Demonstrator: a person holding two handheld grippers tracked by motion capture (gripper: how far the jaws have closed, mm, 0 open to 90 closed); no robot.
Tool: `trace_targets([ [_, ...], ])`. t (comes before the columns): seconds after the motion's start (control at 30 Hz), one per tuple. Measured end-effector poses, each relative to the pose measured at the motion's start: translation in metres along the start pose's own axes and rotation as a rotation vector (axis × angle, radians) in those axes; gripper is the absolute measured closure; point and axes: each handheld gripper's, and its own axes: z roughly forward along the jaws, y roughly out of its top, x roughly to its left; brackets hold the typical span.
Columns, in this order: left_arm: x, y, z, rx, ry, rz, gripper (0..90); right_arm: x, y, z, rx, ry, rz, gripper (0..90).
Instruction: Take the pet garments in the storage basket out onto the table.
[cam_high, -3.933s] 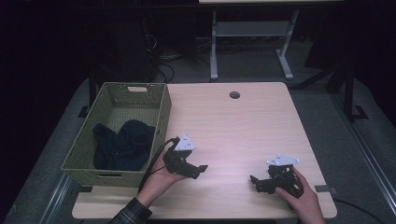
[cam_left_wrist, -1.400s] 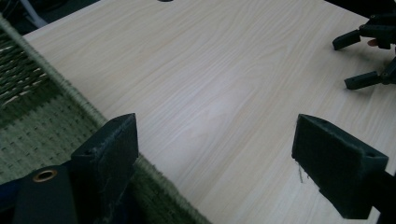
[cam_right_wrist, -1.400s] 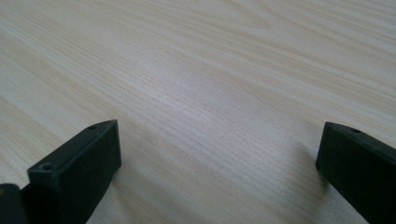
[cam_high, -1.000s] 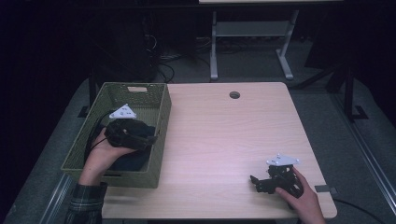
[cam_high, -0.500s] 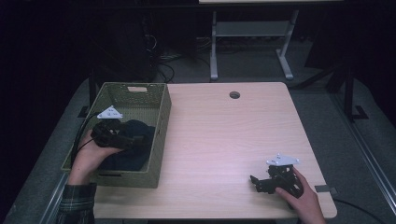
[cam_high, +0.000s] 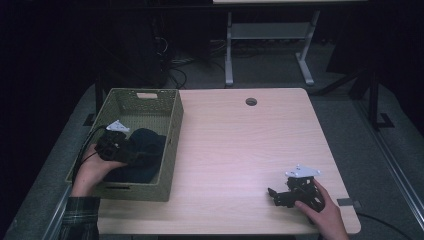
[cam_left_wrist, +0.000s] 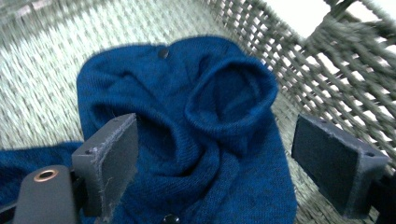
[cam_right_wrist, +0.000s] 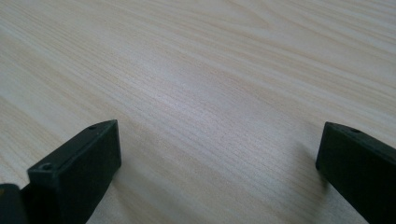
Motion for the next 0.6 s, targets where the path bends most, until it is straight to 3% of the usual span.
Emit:
trace_targets([
  [0.13, 0.001, 0.001, 0.004, 0.024, -0.026, 0.007, 17.2, 0.0, 0.0, 0.0, 0.0, 0.0, 0.0, 0.0],
  [0.33, 0.006, -0.004, 0.011, 0.077, 0.001, 0.053, 17.3, 0.0, 0.0, 0.0, 0.0, 0.0, 0.0, 0.0],
  [0.6, 0.013, -0.014, 0.026, 0.133, -0.006, 0.06, 17.5, 0.0, 0.0, 0.0, -0.001, 0.0, -0.001, 0.0],
])
